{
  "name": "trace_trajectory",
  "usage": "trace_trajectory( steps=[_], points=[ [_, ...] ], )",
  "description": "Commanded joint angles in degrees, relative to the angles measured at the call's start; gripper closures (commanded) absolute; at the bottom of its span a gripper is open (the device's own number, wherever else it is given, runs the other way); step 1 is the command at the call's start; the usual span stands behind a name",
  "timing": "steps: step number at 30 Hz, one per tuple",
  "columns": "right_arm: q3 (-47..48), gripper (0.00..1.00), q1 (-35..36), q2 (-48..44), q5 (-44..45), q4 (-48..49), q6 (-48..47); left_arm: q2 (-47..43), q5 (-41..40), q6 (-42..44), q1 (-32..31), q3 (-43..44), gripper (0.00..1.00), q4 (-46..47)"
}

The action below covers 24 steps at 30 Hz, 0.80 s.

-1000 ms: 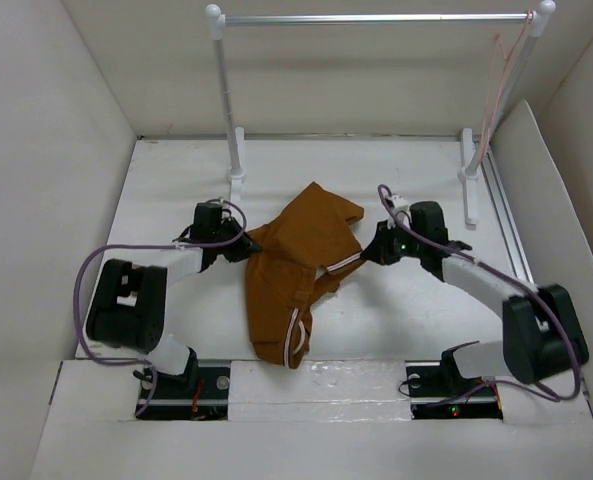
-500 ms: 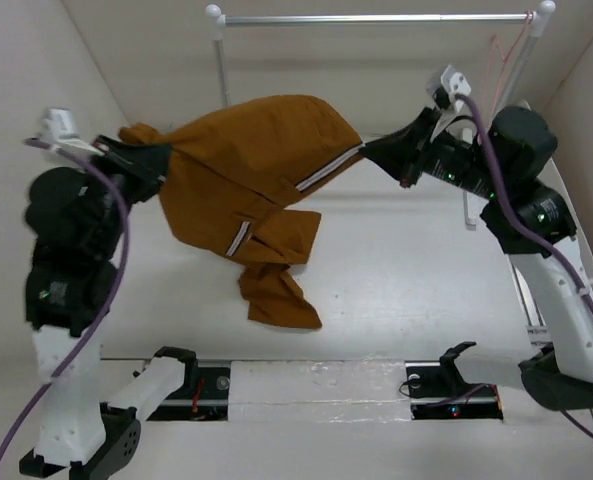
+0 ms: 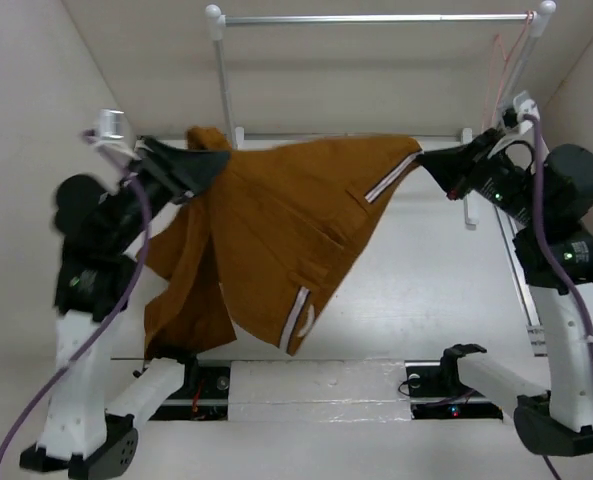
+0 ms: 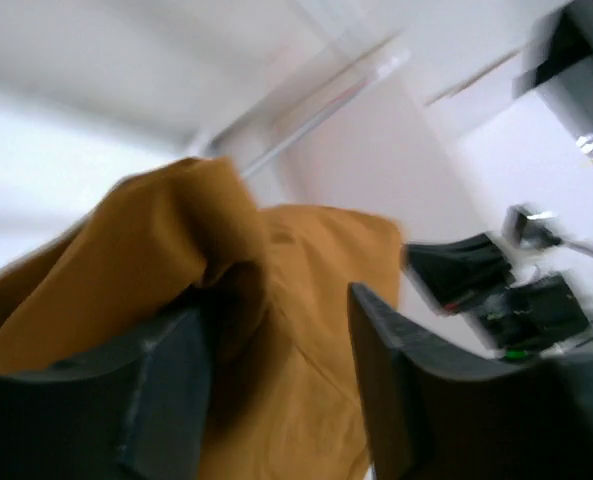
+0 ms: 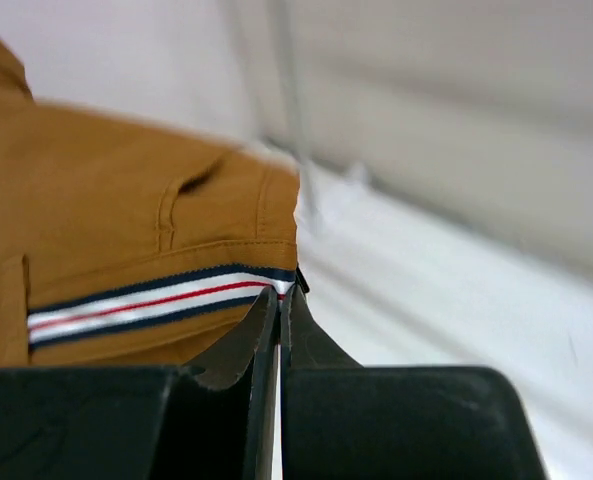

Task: Place the trousers on the hanger
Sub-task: Flatten out the trousers at the center of the board.

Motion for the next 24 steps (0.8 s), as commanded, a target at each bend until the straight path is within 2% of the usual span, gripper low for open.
trace_trajectory(
  steps=[1, 3, 4, 5, 7, 8, 9, 11, 12, 14, 15, 17, 18, 19, 20, 22, 23, 24],
  points=[
    [-13.9, 1.0, -6.9, -0.7, 8.3, -5.2, -4.1, 3.9, 4.7, -2.5, -2.0, -12.1, 0.49, 8.2],
    [-21.4, 1.0, -12.4, -0.1, 13.4, -6.7, -6.4, 7.3, 8.2, 2.9, -2.0, -15.2, 0.4, 5.0],
    [-23.0, 1.0, -13.9, 0.4, 15.7, -7.3, -8.9, 7.8, 7.4, 4.5, -2.0, -18.0, 0.34, 4.0],
    [-24.2, 1.0, -14.8, 0.8, 24.6, -7.4, -9.9, 8.2, 6.2, 6.3, -2.0, -19.3, 0.26, 2.4],
    [-24.8, 1.0, -19.0, 3.7, 31.4, -7.7, -12.3, 9.8, 4.1, 10.5, -2.0, -22.1, 0.13, 1.5],
    [-24.2, 1.0, -20.3, 4.9, 36.5, -7.6, -12.3, 10.8, 4.6, 11.5, -2.0, -22.5, 0.13, 0.8],
    [-23.2, 0.79, -23.3, 7.9, 36.5, -7.5, -12.3, 12.9, 5.0, 13.5, -2.0, -22.9, 0.13, 0.3],
    [-18.9, 0.37, -25.5, 10.3, 30.3, -8.1, -10.9, 13.7, 1.2, 14.7, -2.0, -23.3, 0.13, -1.7],
    [-17.8, 0.11, -25.5, 10.9, 28.5, -7.9, -10.8, 14.0, -0.8, 15.4, -2.0, -23.2, 0.13, -2.2],
    [-16.8, 0.05, -23.7, 9.9, 24.7, -6.7, -8.8, 13.9, -6.8, 17.4, -2.0, -22.5, 0.16, -5.5],
    [-17.4, 0.05, -21.7, 8.9, 24.1, -6.8, -8.9, 14.0, -14.1, 17.5, -2.0, -22.5, 0.17, -6.5],
    [-22.1, 0.16, -14.6, 5.0, 21.8, -8.0, -9.6, 14.4, -18.3, 17.9, 1.7, -23.7, 0.17, -8.7],
    [-25.3, 0.51, -11.8, 3.1, 20.6, -8.5, -9.3, 14.9, -22.1, 17.7, 2.7, -24.5, 0.17, -9.1],
    [-29.2, 0.81, -9.2, 1.1, 19.2, -8.5, -8.3, 15.2, -24.0, 17.7, 3.6, -26.3, 0.16, -9.0],
    [-37.3, 1.0, -3.9, -3.2, 15.9, -8.1, -7.1, 15.7, -27.7, 17.9, 4.8, -27.3, 0.16, -8.6],
    [-44.0, 1.0, 1.7, -7.4, 14.5, -8.1, -4.4, 18.0, -28.5, 17.4, 7.0, -29.1, 0.15, -8.7],
    [-46.6, 1.0, 7.8, -11.2, 15.5, -8.5, -3.4, 18.7, -28.3, 17.6, 8.0, -29.7, 0.14, -8.5],
    [-50.4, 0.79, 10.8, -12.6, 15.9, -9.7, -1.8, 19.9, -27.9, 17.8, 9.7, -30.3, 0.14, -8.3]
  ],
)
